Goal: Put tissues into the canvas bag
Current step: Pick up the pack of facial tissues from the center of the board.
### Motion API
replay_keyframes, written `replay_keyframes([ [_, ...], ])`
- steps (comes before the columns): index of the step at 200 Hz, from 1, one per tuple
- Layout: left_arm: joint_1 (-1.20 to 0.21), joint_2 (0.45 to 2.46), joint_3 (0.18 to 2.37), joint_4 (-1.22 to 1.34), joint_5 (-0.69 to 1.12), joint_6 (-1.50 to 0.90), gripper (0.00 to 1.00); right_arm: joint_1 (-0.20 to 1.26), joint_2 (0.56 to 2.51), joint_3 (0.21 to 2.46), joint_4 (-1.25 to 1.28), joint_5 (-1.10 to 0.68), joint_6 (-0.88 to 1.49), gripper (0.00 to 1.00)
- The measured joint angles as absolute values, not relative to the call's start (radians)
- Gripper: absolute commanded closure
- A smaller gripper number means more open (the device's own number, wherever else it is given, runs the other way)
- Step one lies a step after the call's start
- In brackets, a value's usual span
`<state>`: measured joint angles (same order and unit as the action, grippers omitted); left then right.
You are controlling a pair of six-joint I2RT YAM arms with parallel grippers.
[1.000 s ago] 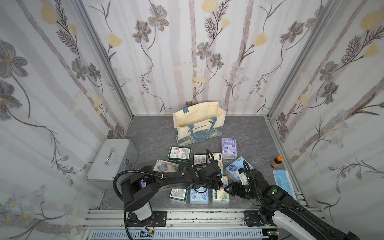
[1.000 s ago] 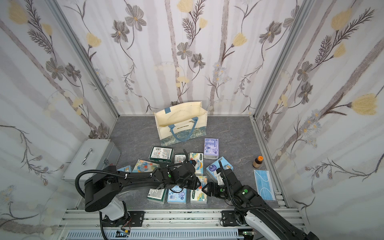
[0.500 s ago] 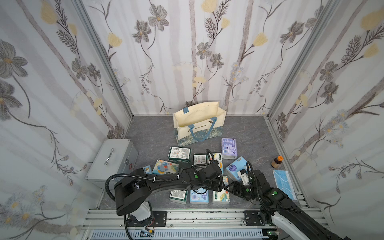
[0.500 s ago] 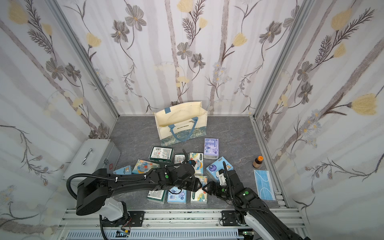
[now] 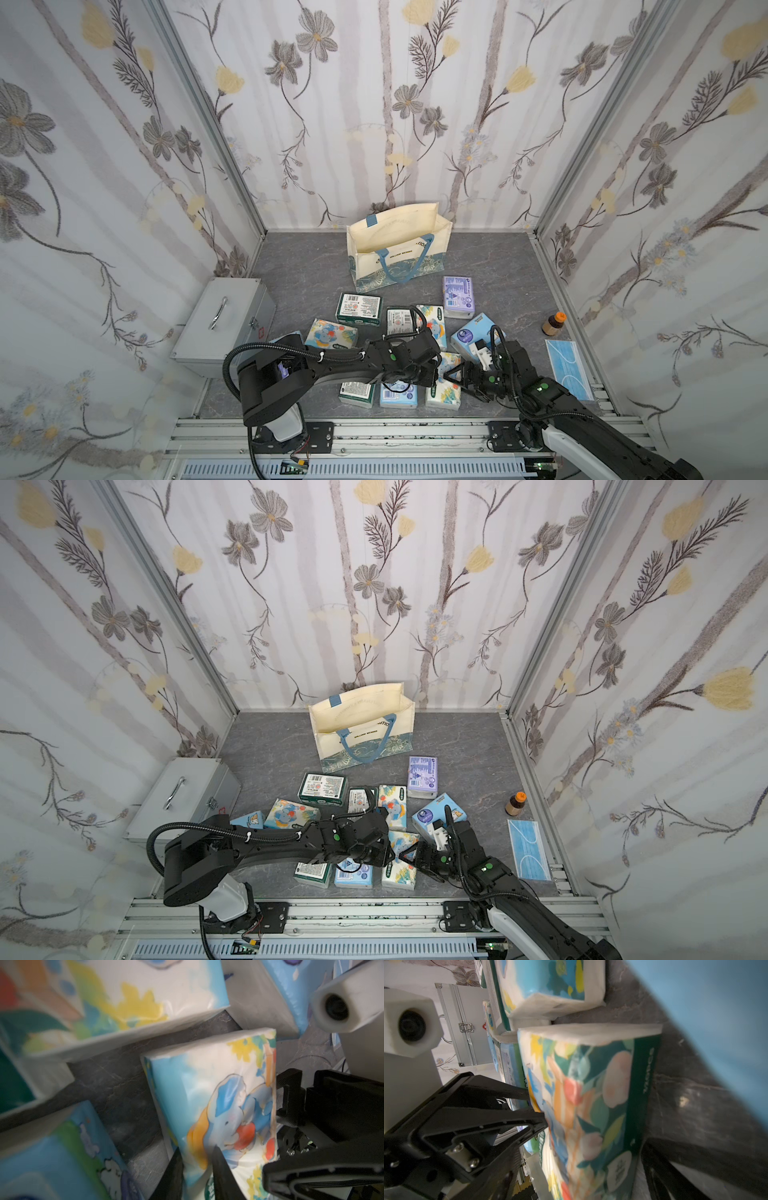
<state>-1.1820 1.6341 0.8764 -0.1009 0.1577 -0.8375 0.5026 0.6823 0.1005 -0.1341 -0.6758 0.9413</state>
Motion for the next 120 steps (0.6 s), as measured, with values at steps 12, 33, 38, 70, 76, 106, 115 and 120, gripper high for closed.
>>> replay_keyframes([
  [12,-1.182,1.635,0.872,-0.093,0.158,-0.839,0.79,0.501,0.686,0.092,-0.108,-0.685,0.951,0.08],
  [33,-1.182,1.639,0.867,-0.079,0.159,-0.84,0.84,0.497,0.696,0.088,-0.087,-0.698,0.96,0.08],
  [38,-1.181,1.64,0.865,-0.075,0.16,-0.84,0.85,0.496,0.699,0.087,-0.085,-0.698,0.962,0.07],
  [70,-1.181,1.649,0.858,-0.055,0.16,-0.838,0.93,0.488,0.727,0.084,-0.05,-0.709,0.973,0.08],
  [76,-1.181,1.65,0.857,-0.051,0.16,-0.838,0.93,0.487,0.733,0.084,-0.041,-0.709,0.975,0.09],
  [106,-1.18,1.652,0.852,-0.039,0.161,-0.837,0.95,0.484,0.765,0.084,-0.011,-0.715,0.986,0.17],
  [115,-1.179,1.652,0.852,-0.038,0.161,-0.837,0.95,0.484,0.767,0.082,-0.004,-0.715,0.987,0.19],
  [120,-1.179,1.652,0.852,-0.038,0.161,-0.837,0.95,0.484,0.767,0.082,-0.002,-0.715,0.989,0.22],
])
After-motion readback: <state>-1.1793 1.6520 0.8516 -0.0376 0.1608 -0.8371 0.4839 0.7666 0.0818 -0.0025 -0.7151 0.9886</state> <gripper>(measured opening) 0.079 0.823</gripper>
